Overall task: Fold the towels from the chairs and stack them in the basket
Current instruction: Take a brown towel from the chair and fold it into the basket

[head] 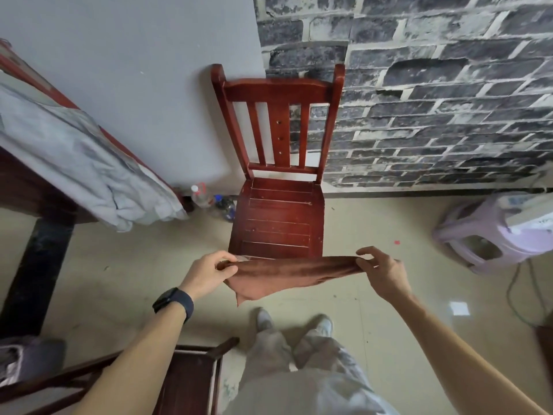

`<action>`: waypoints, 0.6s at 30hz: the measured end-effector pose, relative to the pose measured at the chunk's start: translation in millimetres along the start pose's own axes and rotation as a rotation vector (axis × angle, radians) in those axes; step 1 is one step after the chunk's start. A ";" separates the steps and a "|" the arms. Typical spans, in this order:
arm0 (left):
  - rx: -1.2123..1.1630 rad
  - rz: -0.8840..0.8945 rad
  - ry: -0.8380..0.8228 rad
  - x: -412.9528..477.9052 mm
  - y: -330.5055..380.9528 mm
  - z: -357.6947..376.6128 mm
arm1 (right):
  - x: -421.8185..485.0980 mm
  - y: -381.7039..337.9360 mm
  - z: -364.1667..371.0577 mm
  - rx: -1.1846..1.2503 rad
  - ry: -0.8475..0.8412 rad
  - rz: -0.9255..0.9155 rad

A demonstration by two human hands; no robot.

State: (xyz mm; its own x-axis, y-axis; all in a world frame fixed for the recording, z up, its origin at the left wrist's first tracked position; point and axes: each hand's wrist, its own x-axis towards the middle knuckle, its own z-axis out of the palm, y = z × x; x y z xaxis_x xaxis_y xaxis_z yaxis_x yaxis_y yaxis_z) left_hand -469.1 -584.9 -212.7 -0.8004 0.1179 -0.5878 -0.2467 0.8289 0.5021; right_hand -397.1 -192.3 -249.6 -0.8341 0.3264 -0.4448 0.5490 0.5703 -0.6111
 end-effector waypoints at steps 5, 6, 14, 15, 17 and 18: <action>-0.146 -0.077 0.028 -0.7 -19.7 1.9 | 1.1 1.0 13.8 0.201 -0.187 0.129; -0.112 -0.071 0.078 -1.0 -21.8 3.6 | 0.2 1.4 18.6 0.113 -0.192 0.105; 0.079 -0.017 0.256 9.7 -51.4 7.5 | -13.3 -2.2 60.5 -0.306 0.086 -0.140; 0.120 -0.030 0.220 14.7 -58.0 4.3 | -14.0 -4.6 63.1 -0.310 0.079 -0.126; 0.205 -0.064 0.109 27.3 -72.9 -2.9 | -11.7 -10.2 63.9 -0.332 0.014 -0.070; 0.260 -0.059 0.051 33.0 -78.8 -6.5 | -9.7 -12.0 63.5 -0.352 -0.020 -0.040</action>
State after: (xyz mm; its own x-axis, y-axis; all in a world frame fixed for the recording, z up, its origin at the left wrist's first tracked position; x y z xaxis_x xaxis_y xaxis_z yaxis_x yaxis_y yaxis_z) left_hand -479.6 -649.9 -267.5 -0.8167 0.0427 -0.5754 -0.1509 0.9468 0.2843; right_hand -392.2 -250.2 -279.5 -0.8512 0.2861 -0.4400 0.4610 0.8083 -0.3663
